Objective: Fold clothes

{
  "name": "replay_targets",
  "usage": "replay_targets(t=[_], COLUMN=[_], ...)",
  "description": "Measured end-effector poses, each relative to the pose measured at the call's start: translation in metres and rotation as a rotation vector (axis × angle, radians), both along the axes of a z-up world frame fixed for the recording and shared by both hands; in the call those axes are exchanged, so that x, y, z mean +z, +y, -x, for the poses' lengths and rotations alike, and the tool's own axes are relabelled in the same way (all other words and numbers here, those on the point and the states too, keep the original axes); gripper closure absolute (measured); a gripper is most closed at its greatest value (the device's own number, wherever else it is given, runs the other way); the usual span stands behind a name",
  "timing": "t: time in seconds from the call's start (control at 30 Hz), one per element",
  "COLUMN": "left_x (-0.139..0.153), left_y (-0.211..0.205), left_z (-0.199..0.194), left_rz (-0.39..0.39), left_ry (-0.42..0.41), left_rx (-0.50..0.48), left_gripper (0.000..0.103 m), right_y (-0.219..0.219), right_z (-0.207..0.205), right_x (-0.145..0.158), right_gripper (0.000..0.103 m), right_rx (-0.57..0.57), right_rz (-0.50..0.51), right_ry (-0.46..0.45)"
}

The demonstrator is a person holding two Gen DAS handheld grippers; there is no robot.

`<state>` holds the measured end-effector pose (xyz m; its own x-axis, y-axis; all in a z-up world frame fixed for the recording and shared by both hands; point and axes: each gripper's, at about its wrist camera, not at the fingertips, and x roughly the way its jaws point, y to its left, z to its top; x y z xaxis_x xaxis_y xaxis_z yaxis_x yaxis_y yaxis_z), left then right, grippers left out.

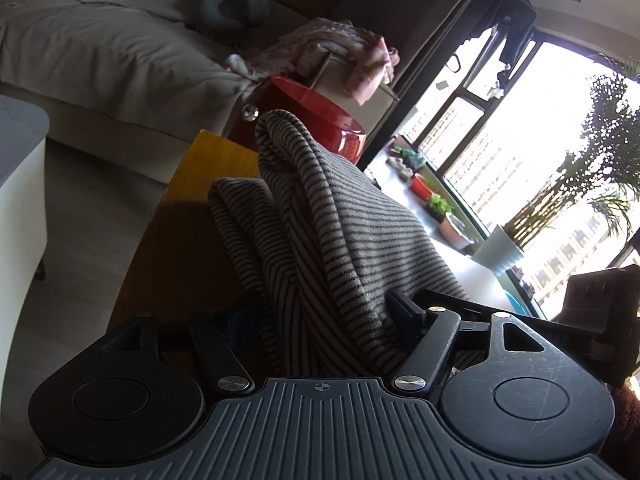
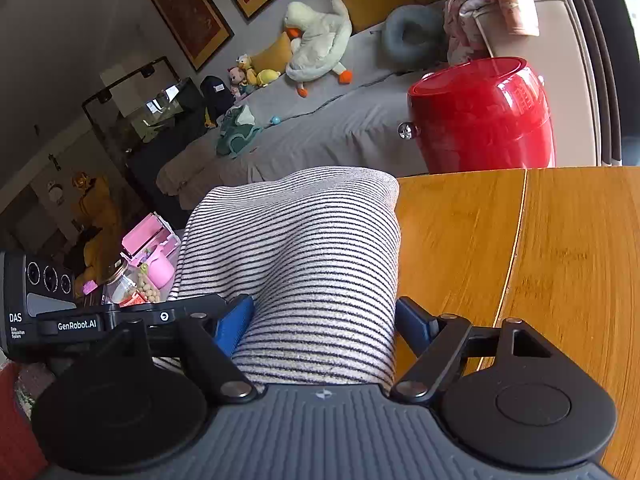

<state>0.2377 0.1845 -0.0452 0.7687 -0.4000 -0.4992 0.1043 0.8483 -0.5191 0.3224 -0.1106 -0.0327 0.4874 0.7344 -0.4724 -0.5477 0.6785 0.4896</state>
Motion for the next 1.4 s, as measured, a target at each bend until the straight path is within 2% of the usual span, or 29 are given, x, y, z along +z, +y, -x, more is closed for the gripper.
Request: replay_targets(t=[0.13,0.2,0.37,0.53,0.8,0.93,1.03,1.13,1.2,1.3,1.37,1.4], left_x=[-0.001,-0.001,-0.004,-0.007,-0.008,-0.007,-0.007,-0.007,-0.007,-0.008,-0.007,-0.007], left_y=[0.001,0.0,-0.005,-0.008,-0.008,-0.009,-0.008,-0.008,-0.007,-0.004,-0.008,-0.01], left_z=[-0.001,-0.004,-0.017,-0.022,-0.019,-0.019,-0.018,-0.018,-0.018,-0.019,-0.019,-0.019], left_rz=[0.018,0.032,0.044,0.045,0.054,0.048,0.048,0.048,0.051,0.068,0.048,0.037], left_ry=[0.0,0.004,-0.006,-0.021,-0.03,-0.031,-0.03,-0.03,-0.031,-0.028,-0.031,-0.033], left_rx=[-0.002,-0.006,-0.012,-0.01,-0.007,-0.008,-0.013,-0.013,-0.012,-0.015,-0.021,-0.024], left_gripper=[0.029,0.029,0.029,0.029,0.029,0.029,0.029,0.029,0.029,0.029,0.029,0.029], right_y=[-0.002,-0.002,-0.003,-0.007,-0.027,-0.018,-0.004,0.006,0.004,0.002,-0.001,-0.004], right_z=[0.001,0.002,0.001,-0.002,-0.006,-0.019,-0.025,-0.017,-0.012,-0.015,-0.019,-0.02], right_x=[0.002,0.005,0.008,0.006,0.009,0.01,0.004,0.022,0.036,0.033,0.021,0.016], right_gripper=[0.023,0.028,0.028,0.025,0.021,0.021,0.019,0.023,0.033,0.041,0.041,0.041], right_rx=[-0.01,-0.014,-0.043,-0.05,-0.094,-0.099,-0.077,-0.051,-0.029,-0.076,-0.099,-0.108], right_rz=[-0.002,0.002,0.044,0.035,-0.085,-0.042,-0.049,-0.049,-0.07,0.017,0.053,0.034], right_ry=[0.0,-0.01,-0.062,-0.055,0.044,0.055,0.114,0.068,0.014,0.006,0.026,0.044])
